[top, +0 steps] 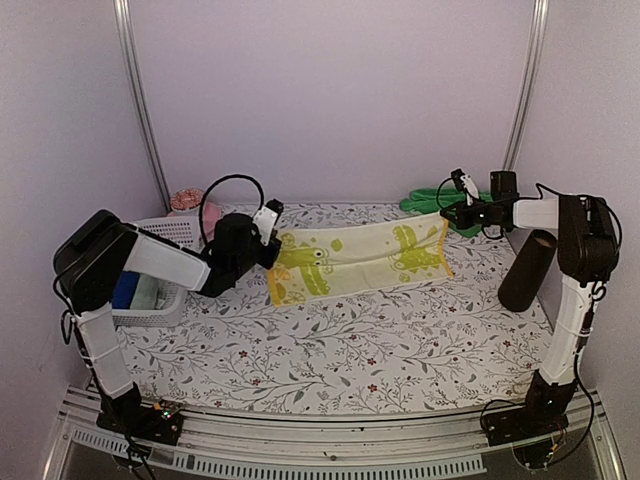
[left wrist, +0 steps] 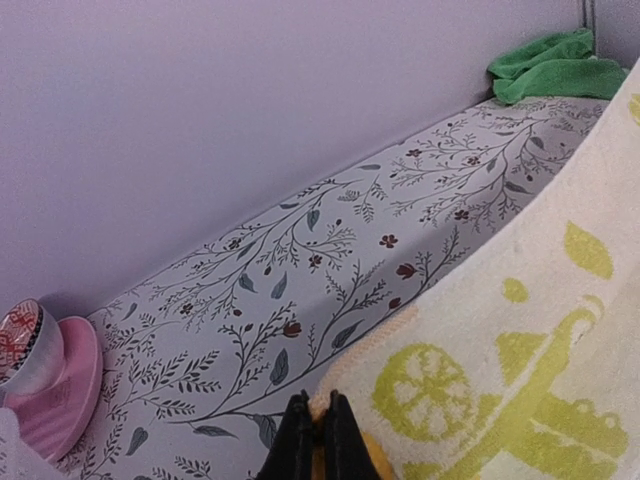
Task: Roll the towels
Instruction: Fold the towel at the center of the board.
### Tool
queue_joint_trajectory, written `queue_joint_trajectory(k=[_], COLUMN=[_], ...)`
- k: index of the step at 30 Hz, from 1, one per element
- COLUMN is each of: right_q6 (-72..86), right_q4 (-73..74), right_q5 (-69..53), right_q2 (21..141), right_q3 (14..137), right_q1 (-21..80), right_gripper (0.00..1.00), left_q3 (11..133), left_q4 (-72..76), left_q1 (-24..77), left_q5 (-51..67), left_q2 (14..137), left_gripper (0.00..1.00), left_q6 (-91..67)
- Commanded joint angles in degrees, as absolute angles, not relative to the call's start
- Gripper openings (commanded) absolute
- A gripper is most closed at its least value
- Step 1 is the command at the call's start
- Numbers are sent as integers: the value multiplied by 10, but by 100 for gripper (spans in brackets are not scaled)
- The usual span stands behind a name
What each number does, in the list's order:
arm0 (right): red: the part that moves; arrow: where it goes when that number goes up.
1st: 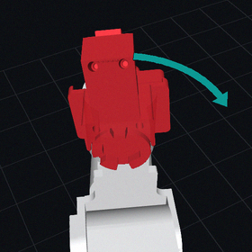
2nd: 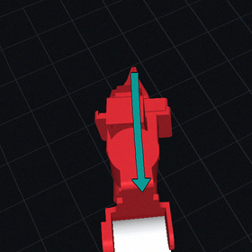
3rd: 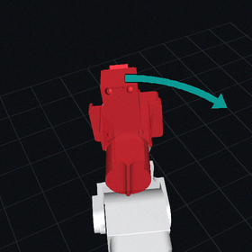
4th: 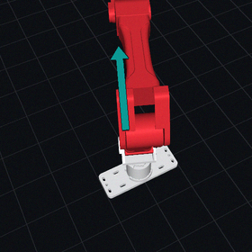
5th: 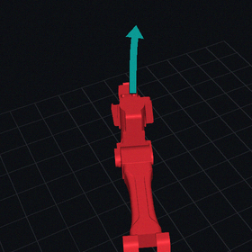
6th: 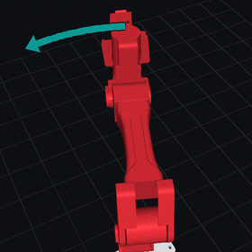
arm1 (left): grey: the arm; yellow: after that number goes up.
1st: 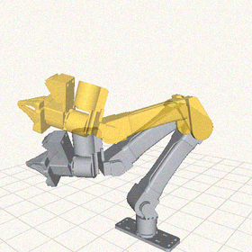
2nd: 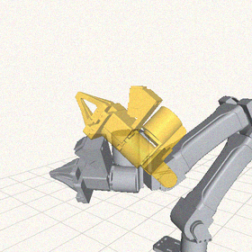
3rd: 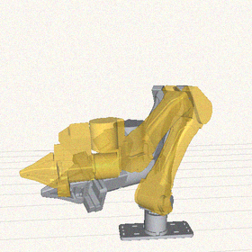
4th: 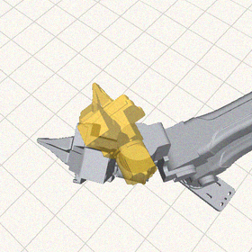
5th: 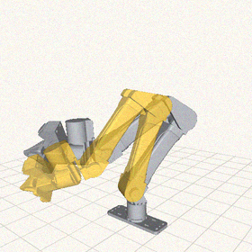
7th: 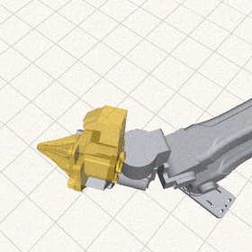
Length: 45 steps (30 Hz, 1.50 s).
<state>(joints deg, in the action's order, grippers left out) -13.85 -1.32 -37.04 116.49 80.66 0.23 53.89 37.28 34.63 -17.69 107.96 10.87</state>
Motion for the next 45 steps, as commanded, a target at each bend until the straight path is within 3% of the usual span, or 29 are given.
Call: queue_joint_trajectory(k=[1,21,39,45], right_q6=[-193,-307,-482,-534], right_q4=[20,91,168,169], right_q5=[-404,-371,-338,-342], right_q2=[1129,1147,1132,1119], right_q3=[794,764,754,731], right_q1=[2,1,2,2], right_gripper=[2,2,2,4], left_q3=[517,482,465,460], left_q4=[381,326,254,234], left_q1=[352,390,398,399], left_q5=[-134,-117,-70,-55], left_q2=[1060,1056,1030,1021], left_gripper=[0,3,20,20], left_q6=[105,111,107,98])
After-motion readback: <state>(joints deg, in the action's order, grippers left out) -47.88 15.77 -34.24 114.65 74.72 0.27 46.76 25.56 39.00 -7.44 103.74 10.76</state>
